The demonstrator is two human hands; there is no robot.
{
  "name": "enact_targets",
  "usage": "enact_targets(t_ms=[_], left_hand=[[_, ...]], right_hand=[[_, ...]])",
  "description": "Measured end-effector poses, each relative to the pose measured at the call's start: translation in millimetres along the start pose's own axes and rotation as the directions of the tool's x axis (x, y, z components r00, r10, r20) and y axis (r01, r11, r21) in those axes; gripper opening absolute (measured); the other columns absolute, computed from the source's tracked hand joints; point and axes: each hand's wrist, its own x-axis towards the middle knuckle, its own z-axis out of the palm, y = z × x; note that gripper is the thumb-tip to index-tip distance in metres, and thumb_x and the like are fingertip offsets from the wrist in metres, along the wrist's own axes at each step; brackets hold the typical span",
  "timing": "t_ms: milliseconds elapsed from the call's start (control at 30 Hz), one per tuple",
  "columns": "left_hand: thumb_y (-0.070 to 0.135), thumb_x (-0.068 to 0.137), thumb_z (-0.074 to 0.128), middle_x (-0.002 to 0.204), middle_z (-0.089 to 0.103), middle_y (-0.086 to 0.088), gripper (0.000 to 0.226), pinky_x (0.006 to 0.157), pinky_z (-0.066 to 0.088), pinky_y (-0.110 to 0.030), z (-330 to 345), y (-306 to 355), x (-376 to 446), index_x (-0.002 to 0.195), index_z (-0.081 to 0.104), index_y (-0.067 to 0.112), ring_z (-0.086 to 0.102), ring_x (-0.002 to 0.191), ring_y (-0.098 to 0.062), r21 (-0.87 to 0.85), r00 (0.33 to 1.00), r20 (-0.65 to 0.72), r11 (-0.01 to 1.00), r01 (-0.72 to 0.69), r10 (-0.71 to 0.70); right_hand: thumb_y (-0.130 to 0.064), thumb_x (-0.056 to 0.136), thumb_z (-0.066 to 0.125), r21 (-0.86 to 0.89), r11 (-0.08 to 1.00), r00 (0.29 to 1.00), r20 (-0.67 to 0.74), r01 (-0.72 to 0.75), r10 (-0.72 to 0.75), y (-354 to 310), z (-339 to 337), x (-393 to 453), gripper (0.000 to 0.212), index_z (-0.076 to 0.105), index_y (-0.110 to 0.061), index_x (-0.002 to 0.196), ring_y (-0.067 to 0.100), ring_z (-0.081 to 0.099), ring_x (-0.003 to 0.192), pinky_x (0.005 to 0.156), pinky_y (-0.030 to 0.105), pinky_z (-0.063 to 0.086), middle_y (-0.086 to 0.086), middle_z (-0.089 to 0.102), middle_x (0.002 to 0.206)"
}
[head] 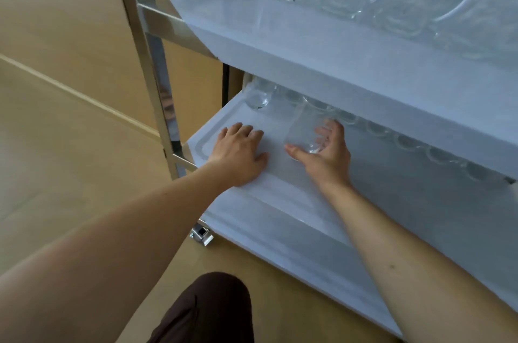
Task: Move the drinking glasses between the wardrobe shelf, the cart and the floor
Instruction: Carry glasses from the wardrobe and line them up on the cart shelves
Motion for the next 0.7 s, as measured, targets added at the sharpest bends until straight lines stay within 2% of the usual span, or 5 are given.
enact_targets(t_ms=[200,333,400,500,700], left_hand=[[0.059,0.086,0.024,0.139,0.053,0.0,0.064,0.115,0.025,-0.044,10.1,-5.0,-0.6,0.13,0.056,0.025,0.041,0.135,-0.025,-0.022,0.999,-0.021,0.999,-0.027,0.026],[0.055,0.091,0.034,0.131,0.056,-0.002,0.053,0.11,0.028,-0.043,10.7,-4.6,-2.4,0.125,0.059,0.023,0.045,0.129,-0.025,0.016,0.997,-0.066,0.999,-0.044,0.045],[0.053,0.093,0.036,0.121,0.057,-0.003,0.047,0.106,0.032,-0.044,11.7,-2.8,-3.0,0.118,0.06,0.021,0.049,0.121,-0.026,0.043,0.995,-0.09,0.998,-0.046,0.05],[0.05,0.094,0.037,0.113,0.057,-0.005,0.043,0.103,0.034,-0.044,13.9,-0.6,-4.2,0.114,0.059,0.018,0.05,0.114,-0.027,0.049,0.992,-0.12,0.998,-0.041,0.047],[0.049,0.096,0.038,0.115,0.057,-0.006,0.044,0.106,0.032,-0.045,14.7,0.6,-3.7,0.117,0.059,0.017,0.05,0.115,-0.027,0.044,0.989,-0.141,0.999,-0.026,0.032]], right_hand=[[-0.031,0.061,0.098,-0.039,0.998,0.998,0.036,0.058,-0.056,3.7,22.9,43.8,0.084,0.053,-0.018,0.131,0.016,0.061,0.108,0.099,0.03,0.049,0.0,0.061,0.122],[-0.03,0.061,0.097,-0.062,0.992,0.993,0.033,0.114,-0.112,1.9,37.8,65.4,0.054,0.052,-0.037,0.089,0.023,0.065,0.108,0.099,0.039,0.052,-0.005,0.059,0.11],[-0.028,0.062,0.097,-0.046,0.992,0.992,0.038,0.119,-0.118,0.9,46.0,75.7,0.058,0.052,-0.034,0.097,0.023,0.065,0.111,0.101,0.042,0.051,-0.004,0.06,0.115],[-0.03,0.063,0.097,-0.048,0.991,0.992,0.035,0.122,-0.121,2.6,57.2,87.6,0.084,0.05,-0.017,0.132,0.021,0.062,0.116,0.104,0.037,0.048,0.002,0.06,0.125],[-0.037,0.063,0.095,-0.099,0.989,0.994,0.012,0.11,-0.109,2.3,70.8,100.3,0.097,0.046,-0.014,0.143,0.026,0.062,0.107,0.101,0.039,0.049,0.004,0.061,0.114]])
